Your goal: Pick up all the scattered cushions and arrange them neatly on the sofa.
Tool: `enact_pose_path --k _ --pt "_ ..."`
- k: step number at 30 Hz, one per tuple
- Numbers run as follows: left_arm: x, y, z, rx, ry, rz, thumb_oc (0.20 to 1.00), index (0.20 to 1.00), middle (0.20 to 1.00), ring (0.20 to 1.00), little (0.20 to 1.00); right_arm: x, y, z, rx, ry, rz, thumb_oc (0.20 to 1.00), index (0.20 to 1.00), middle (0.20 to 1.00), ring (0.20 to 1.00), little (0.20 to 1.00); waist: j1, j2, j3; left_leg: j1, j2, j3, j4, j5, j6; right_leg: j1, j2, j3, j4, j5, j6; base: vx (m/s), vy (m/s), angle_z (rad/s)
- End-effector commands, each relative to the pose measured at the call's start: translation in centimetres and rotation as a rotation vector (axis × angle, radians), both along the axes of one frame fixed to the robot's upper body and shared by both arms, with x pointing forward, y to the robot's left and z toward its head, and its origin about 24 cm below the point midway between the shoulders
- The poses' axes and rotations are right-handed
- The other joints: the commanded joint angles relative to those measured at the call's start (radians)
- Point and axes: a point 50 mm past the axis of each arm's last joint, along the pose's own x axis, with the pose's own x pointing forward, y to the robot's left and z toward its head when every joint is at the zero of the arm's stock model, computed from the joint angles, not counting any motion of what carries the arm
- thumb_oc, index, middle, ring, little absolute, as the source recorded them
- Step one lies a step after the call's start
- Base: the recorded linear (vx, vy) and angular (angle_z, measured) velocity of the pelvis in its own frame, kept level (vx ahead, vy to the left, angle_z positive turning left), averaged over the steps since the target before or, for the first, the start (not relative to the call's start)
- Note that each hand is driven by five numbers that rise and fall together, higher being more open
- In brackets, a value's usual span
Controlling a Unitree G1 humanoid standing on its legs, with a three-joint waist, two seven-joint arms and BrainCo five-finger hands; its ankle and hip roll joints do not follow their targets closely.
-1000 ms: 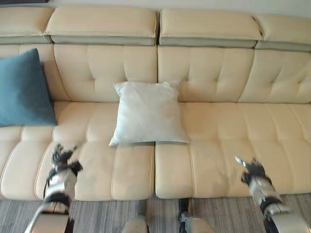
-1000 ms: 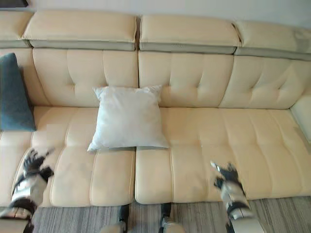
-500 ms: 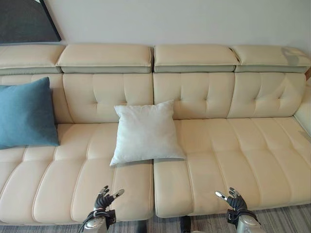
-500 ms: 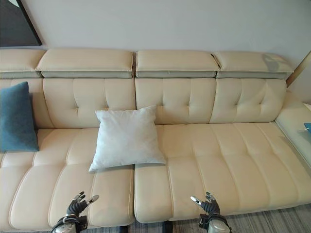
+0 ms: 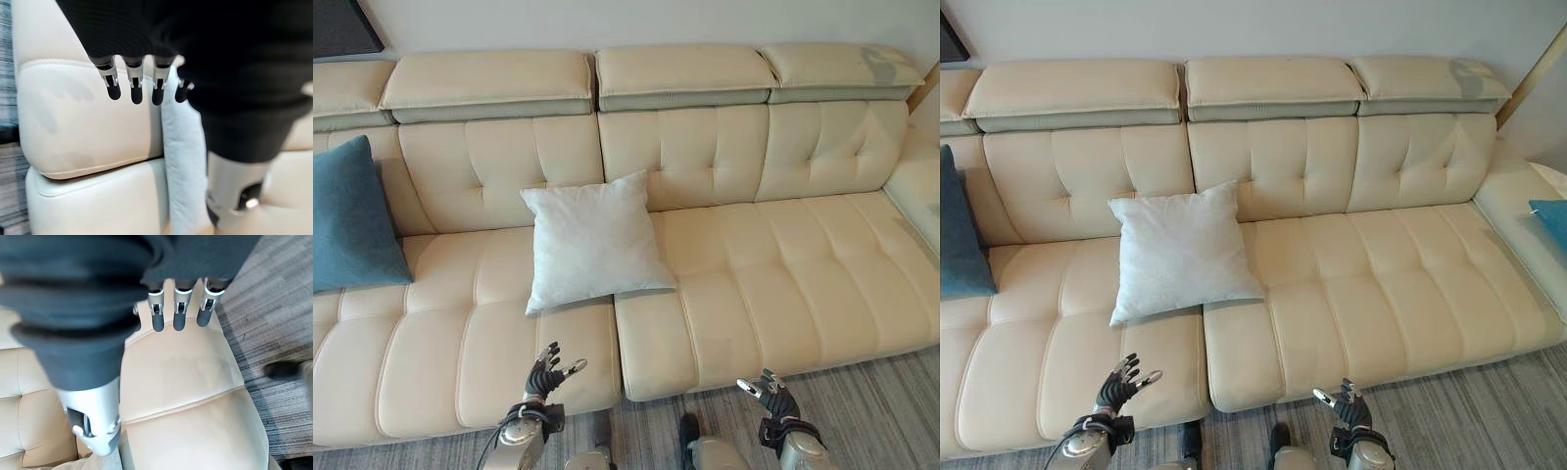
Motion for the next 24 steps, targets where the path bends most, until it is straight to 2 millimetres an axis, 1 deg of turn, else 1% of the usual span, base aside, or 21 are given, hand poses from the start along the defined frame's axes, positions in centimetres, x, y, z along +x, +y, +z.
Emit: enact_pose_path --k 1,2,4,5,6,7,8,9,10,11,12,13,14,17,19,21,22,23,24 --pt "0.0 0.7 -0.9 -0.044 0.035 0.112 1.0 1.0 1.0 1.0 1.0 2.6 0.7 1.6 0.017 -0.118 0.025 1.0 1.0 1.0 1.0 1.0 0.02 -0.011 -0.027 -0.032 -0.048 0.005 -0.007 -0.061 -0.033 0.119 0.029 -0.001 -0.044 -0.091 -0.005 -0.27 -0.287 -0.24" --pt "0.1 0.6 -0.9 -0.043 0.035 0.112 1.0 1.0 1.0 1.0 1.0 3.0 0.7 1.9 0.009 -0.129 0.04 1.0 1.0 1.0 1.0 1.0 0.02 -0.01 -0.026 -0.038 -0.044 0.004 -0.007 -0.049 -0.041 0.122 0.037 -0.002 -0.071 -0.095 -0.019 -0.25 -0.283 -0.36" --pt "0.4 0.3 -1.0 -0.042 0.037 0.119 1.0 1.0 1.0 1.0 1.0 4.0 0.8 2.9 -0.014 -0.182 0.076 1.0 1.0 1.0 1.0 1.0 0.016 0.004 -0.008 -0.061 -0.027 -0.005 -0.007 -0.006 -0.076 0.141 0.068 -0.011 -0.137 -0.094 -0.038 -0.26 -0.27 -0.19" --pt "0.4 0.3 -1.0 -0.043 0.037 0.119 1.0 1.0 1.0 1.0 1.0 4.1 0.8 2.9 -0.015 -0.182 0.077 1.0 1.0 1.0 1.0 1.0 0.015 0.004 -0.008 -0.061 -0.027 -0.006 -0.007 -0.005 -0.076 0.141 0.068 -0.012 -0.138 -0.094 -0.039 -0.3 -0.261 0.02" --pt "0.5 0.0 -1.1 -0.039 0.041 0.11 1.0 1.0 1.0 1.0 1.0 4.4 0.7 3.4 -0.016 -0.207 0.085 1.0 1.0 1.0 1.0 1.0 0.007 0.015 0.015 -0.074 -0.017 -0.018 -0.007 0.026 -0.103 0.137 0.084 -0.031 -0.141 -0.097 -0.052 -0.19 -0.153 0.11" --pt "0.5 0.0 -1.1 -0.039 0.041 0.11 1.0 1.0 1.0 1.0 1.0 4.4 0.7 3.4 -0.016 -0.207 0.085 1.0 1.0 1.0 1.0 1.0 0.007 0.015 0.015 -0.074 -0.017 -0.018 -0.007 0.026 -0.103 0.137 0.084 -0.031 -0.141 -0.097 -0.052 -0.38 -0.293 0.42" --pt "0.7 -0.3 -1.1 -0.041 0.036 0.106 1.0 1.0 1.0 1.0 1.0 4.6 0.4 3.6 -0.043 -0.211 0.094 1.0 1.0 1.0 1.0 1.0 0.007 0.022 0.036 -0.083 -0.008 -0.039 -0.007 0.044 -0.122 0.131 0.088 -0.049 -0.134 -0.094 -0.058 -0.29 -0.193 0.38" --pt "0.8 -0.5 -1.1 -0.044 0.035 0.102 1.0 1.0 1.0 1.0 1.0 4.7 0.3 3.6 -0.048 -0.211 0.096 1.0 1.0 1.0 1.0 1.0 0.011 0.019 0.047 -0.068 -0.015 -0.063 -0.007 0.041 -0.118 0.123 0.084 -0.049 -0.127 -0.089 -0.059 -0.29 -0.193 0.3" --pt "0.8 -0.5 -1.1 -0.044 0.035 0.102 1.0 1.0 1.0 1.0 1.0 4.7 0.3 3.6 -0.048 -0.211 0.096 1.0 1.0 1.0 1.0 1.0 0.011 0.019 0.048 -0.066 -0.015 -0.063 -0.007 0.041 -0.118 0.125 0.084 -0.049 -0.127 -0.089 -0.059 -0.21 -0.135 0.04" --pt "0.8 -0.6 -1.0 -0.052 0.024 0.106 1.0 1.0 1.0 1.0 1.0 4.5 0.2 3.6 -0.045 -0.207 0.105 1.0 1.0 1.0 1.0 1.0 0.007 0.003 0.039 -0.035 -0.024 -0.053 0.027 0.0 -0.09 0.113 0.069 -0.054 -0.129 -0.073 -0.057 -0.16 -0.118 0.0" --pt "0.6 -0.5 -1.1 -0.052 0.028 0.107 1.0 1.0 1.0 1.0 1.0 4.2 0.3 3.3 -0.035 -0.193 0.101 1.0 1.0 1.0 1.0 1.0 0.006 -0.004 0.031 -0.024 -0.025 -0.045 0.056 -0.033 -0.08 0.11 0.062 -0.055 -0.136 -0.065 -0.057 -0.18 -0.133 -0.03" --pt "0.4 -0.5 -1.1 -0.057 0.031 0.111 1.0 1.0 1.0 1.0 1.0 3.9 0.2 3.1 -0.033 -0.181 0.104 1.0 1.0 1.0 1.0 1.0 0.007 -0.006 0.023 -0.016 -0.03 -0.049 0.082 -0.06 -0.074 0.11 0.059 -0.054 -0.145 -0.061 -0.058 -0.1 -0.064 -0.11" --pt "0.3 -0.5 -1.2 -0.064 0.032 0.118 1.0 1.0 1.0 1.0 1.0 3.8 0.2 2.9 -0.038 -0.169 0.112 1.0 1.0 1.0 1.0 1.0 0.012 -0.01 0.018 0.0 -0.041 -0.065 0.122 -0.098 -0.067 0.113 0.055 -0.046 -0.153 -0.057 -0.058 -0.07 -0.035 -0.24" --pt "-0.1 -0.8 -1.2 -0.087 0.032 0.117 1.0 1.0 1.0 1.0 1.0 3.1 0.1 2.6 -0.039 -0.144 0.129 1.0 1.0 1.0 1.0 1.0 0.013 -0.009 -0.003 0.043 -0.055 -0.09 0.138 -0.143 -0.059 0.115 0.058 -0.032 -0.17 -0.049 -0.057 -0.05 0.005 -0.23" --pt "-0.3 -1.1 -1.2 -0.096 0.033 0.103 1.0 1.0 1.0 1.0 1.0 2.7 0.0 2.3 -0.035 -0.129 0.125 1.0 1.0 1.0 1.0 1.0 0.007 0.0 -0.018 0.074 -0.052 -0.09 0.114 -0.152 -0.056 0.113 0.063 -0.029 -0.171 -0.048 -0.056 -0.05 0.064 0.18" --pt "-0.6 -1.4 -1.5 -0.096 0.051 0.085 1.0 1.0 1.0 1.0 1.0 2.1 -0.2 2.0 -0.034 -0.114 0.112 1.0 1.0 1.0 1.0 1.0 -0.006 0.012 -0.028 0.1 -0.044 -0.078 0.066 -0.133 -0.061 0.111 0.068 -0.039 -0.173 -0.043 -0.055 -0.05 0.078 0.1" --pt "-0.6 -1.4 -1.5 -0.096 0.051 0.085 1.0 1.0 1.0 1.0 1.0 2.1 -0.2 2.0 -0.034 -0.114 0.112 1.0 1.0 1.0 1.0 1.0 -0.006 0.012 -0.028 0.1 -0.044 -0.078 0.066 -0.133 -0.061 0.111 0.068 -0.039 -0.173 -0.043 -0.055 -0.06 0.122 0.1" --pt "-0.9 -1.7 -1.6 -0.09 0.061 0.062 1.0 1.0 1.0 1.0 1.0 1.8 -0.5 1.8 -0.042 -0.101 0.091 1.0 1.0 1.0 1.0 1.0 -0.011 0.018 -0.037 0.126 -0.041 -0.069 0.02 -0.123 -0.063 0.112 0.069 -0.047 -0.177 -0.036 -0.051 -0.05 0.136 0.17" --pt "-1.0 -1.8 -1.7 -0.09 0.066 0.059 1.0 1.0 1.0 1.0 1.0 1.8 -0.5 1.8 -0.044 -0.101 0.09 1.0 1.0 1.0 1.0 1.0 -0.012 0.02 -0.042 0.137 -0.042 -0.067 0.002 -0.122 -0.062 0.112 0.069 -0.048 -0.177 -0.032 -0.047 -0.06 0.178 0.15"
